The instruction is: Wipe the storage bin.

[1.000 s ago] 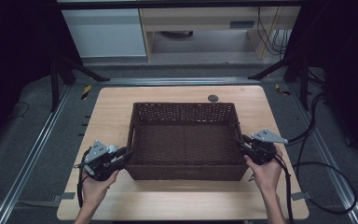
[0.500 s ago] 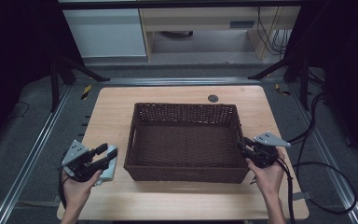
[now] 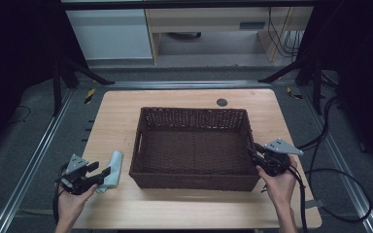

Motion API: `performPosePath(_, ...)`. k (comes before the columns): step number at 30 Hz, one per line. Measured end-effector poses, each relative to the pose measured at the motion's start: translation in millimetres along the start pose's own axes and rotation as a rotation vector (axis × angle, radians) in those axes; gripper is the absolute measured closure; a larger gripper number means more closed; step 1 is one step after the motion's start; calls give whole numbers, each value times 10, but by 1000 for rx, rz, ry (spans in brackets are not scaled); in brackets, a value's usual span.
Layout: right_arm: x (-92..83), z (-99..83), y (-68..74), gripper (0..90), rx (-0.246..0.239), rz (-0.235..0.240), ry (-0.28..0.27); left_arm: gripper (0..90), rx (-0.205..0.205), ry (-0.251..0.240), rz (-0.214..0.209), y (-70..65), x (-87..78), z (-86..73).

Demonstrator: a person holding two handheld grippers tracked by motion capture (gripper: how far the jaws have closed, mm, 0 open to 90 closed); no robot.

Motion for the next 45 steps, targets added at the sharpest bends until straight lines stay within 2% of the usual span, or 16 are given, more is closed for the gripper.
performPosePath(5, 4, 1, -14, 630, 5, -2, -3, 477, -4, 64, -17, 35, 97, -97)
performPosePath(7, 1, 9, -21, 611, 6, 0, -1, 521, 3, 74, -15, 36, 112, -107)
performPosePath(9, -10, 26, -32, 606, 13, 0, -6, 561, 5, 118, -21, 21, 151, -130)
performPosePath(12, -32, 57, -53, 595, 23, 0, -22, 621, 5, 152, -19, 25, 191, -143)
performPosePath(16, 0, 56, -68, 577, 31, 18, 2, 714, -15, 161, -26, 27, 199, -136)
performPosePath(20, 58, 25, -59, 580, 16, 21, 39, 780, -15, 138, -27, -5, 155, -87)
performPosePath(23, 72, 17, -68, 577, 25, 26, 48, 783, -28, 108, -37, -28, 130, -44)
performPosePath(24, 79, 14, -72, 578, 26, 27, 53, 784, -39, 71, -55, -61, 100, 13)
performPosePath(26, 86, 9, -76, 580, 27, 30, 61, 783, -35, 58, -58, -83, 87, 46)
performPosePath(27, 93, 1, -83, 582, 40, 38, 70, 783, -35, 28, -68, -122, 73, 109)
performPosePath(29, 95, -3, -88, 588, 50, 45, 73, 782, -45, 1, -81, -157, 77, 171)
performPosePath(32, 96, -4, -86, 608, 50, 53, 75, 781, -54, -20, -92, -178, 90, 237)
performPosePath(37, 95, 3, -60, 660, 30, 47, 85, 781, -48, -74, -79, -168, 136, 437)
performPosePath(40, 92, 10, -44, 678, 10, 32, 89, 781, -53, -89, -75, -132, 193, 520)
performPosePath(42, 88, 9, -38, 683, 13, 28, 88, 781, -68, -95, -85, -109, 250, 572)
performPosePath(45, 90, 1, -48, 687, 22, 34, 77, 782, -68, -94, -79, -88, 358, 647)
Point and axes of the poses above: each handheld gripper's, and its own axes: x roughly forward along the jaws, z roughly out of its top, y roughly to its left, the point moved 2 cm from there along x, roughly forward along the jaws, and after that the axes turned 7 degrees about -y, right-handed, at the moved point
